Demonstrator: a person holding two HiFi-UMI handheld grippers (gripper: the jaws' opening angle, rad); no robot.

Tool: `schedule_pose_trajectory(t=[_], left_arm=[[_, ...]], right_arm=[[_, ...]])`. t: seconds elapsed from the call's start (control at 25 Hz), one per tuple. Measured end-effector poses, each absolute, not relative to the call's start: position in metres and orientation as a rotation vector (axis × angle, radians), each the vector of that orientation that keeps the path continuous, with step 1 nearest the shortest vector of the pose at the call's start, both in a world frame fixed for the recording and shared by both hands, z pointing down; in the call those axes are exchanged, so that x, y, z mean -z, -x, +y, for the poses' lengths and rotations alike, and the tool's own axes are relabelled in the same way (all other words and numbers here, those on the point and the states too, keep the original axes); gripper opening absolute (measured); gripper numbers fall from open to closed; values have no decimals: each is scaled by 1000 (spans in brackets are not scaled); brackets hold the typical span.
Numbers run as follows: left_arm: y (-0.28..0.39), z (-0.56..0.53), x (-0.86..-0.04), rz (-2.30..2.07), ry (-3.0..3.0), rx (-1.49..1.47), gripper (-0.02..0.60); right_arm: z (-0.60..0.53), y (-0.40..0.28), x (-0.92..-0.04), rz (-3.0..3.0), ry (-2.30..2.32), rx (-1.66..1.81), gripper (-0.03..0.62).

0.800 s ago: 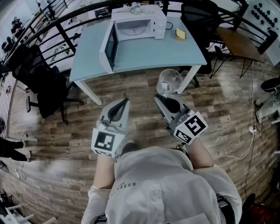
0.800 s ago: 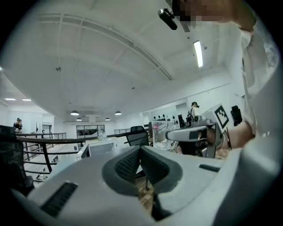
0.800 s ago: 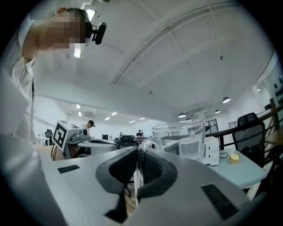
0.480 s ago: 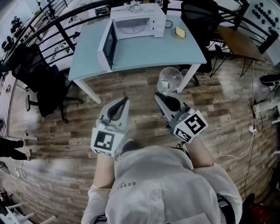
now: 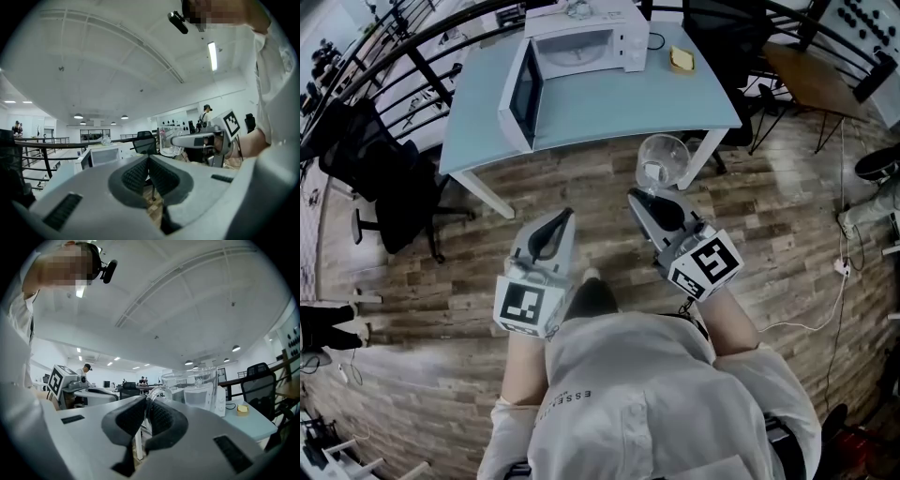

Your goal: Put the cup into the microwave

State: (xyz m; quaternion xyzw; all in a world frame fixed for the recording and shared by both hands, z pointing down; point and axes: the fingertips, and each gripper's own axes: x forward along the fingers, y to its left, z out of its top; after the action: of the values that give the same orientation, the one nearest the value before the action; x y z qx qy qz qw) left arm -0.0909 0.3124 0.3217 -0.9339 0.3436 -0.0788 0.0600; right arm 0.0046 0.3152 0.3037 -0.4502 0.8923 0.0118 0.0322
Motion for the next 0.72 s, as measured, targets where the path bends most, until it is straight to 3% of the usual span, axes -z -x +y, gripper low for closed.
schedule_pose_trajectory(t=[0.72], left_arm=[[76,94,-333,1011,2897,191,2]], right_arm=[[105,-18,-317,2759,1433,58,21]])
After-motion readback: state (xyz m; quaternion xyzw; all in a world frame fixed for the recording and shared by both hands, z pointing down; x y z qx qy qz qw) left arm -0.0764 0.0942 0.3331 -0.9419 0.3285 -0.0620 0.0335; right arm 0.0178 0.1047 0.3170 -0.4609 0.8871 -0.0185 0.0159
